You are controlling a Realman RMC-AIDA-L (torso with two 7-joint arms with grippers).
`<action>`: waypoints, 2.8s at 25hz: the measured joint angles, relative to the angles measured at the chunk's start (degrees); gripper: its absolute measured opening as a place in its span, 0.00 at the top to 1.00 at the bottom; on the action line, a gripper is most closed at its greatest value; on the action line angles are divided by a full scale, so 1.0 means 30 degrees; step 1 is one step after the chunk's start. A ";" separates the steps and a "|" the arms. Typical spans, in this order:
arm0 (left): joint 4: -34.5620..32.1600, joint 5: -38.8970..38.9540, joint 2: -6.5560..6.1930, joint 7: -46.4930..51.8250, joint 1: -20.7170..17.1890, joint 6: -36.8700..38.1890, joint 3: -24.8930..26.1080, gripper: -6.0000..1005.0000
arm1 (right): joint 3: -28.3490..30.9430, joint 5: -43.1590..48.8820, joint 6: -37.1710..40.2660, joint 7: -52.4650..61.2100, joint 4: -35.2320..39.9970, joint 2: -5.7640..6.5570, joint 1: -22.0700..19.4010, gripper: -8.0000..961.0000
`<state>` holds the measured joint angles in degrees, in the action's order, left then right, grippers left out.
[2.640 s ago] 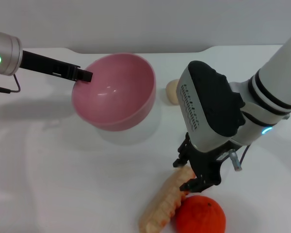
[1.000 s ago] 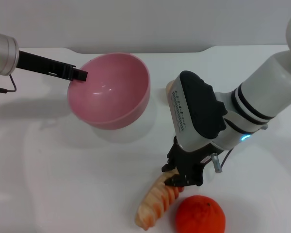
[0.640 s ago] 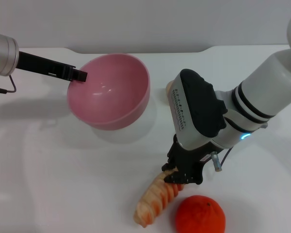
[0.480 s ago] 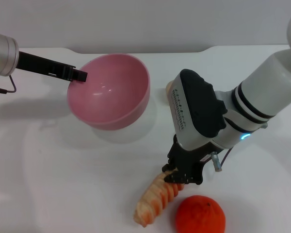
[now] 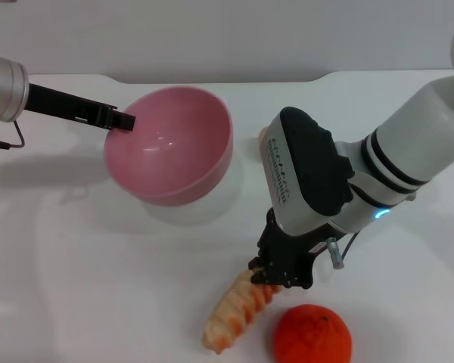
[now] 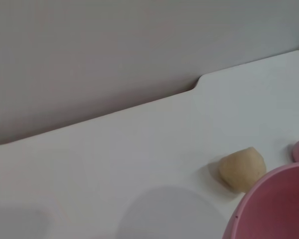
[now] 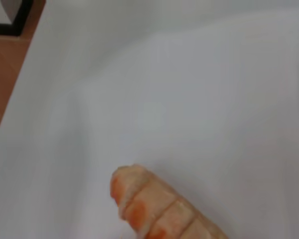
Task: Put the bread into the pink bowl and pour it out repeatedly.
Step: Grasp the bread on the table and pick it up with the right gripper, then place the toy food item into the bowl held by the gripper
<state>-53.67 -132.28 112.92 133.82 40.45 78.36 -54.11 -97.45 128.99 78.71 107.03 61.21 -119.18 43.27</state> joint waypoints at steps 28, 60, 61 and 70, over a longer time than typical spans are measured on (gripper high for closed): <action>0.0500 -0.0028 0.0153 -0.0202 -0.0103 -0.0193 -0.0301 0.95 | 0.3884 -0.2542 0.2878 0.1836 1.5840 0.0043 -0.4711 0.89; 0.0488 0.0114 0.0882 -0.0450 0.0466 0.0833 -0.0757 0.95 | 0.6172 -0.4190 0.0826 -0.1850 0.9234 0.0123 -0.3923 0.90; 0.0487 0.0112 0.0881 -0.0451 0.0468 0.0836 -0.0758 0.95 | 0.6166 -0.4201 0.0742 -0.1823 0.9199 0.0111 -0.3901 0.90; 0.0505 0.0066 0.0862 -0.0458 0.0504 0.0738 -0.0768 0.95 | 0.6157 -0.4298 0.0156 -0.1842 0.9246 0.0056 -0.3987 0.68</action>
<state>-52.16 -132.08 115.50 132.45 41.96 80.58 -56.42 -78.98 116.09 79.18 101.51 88.94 -119.01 31.31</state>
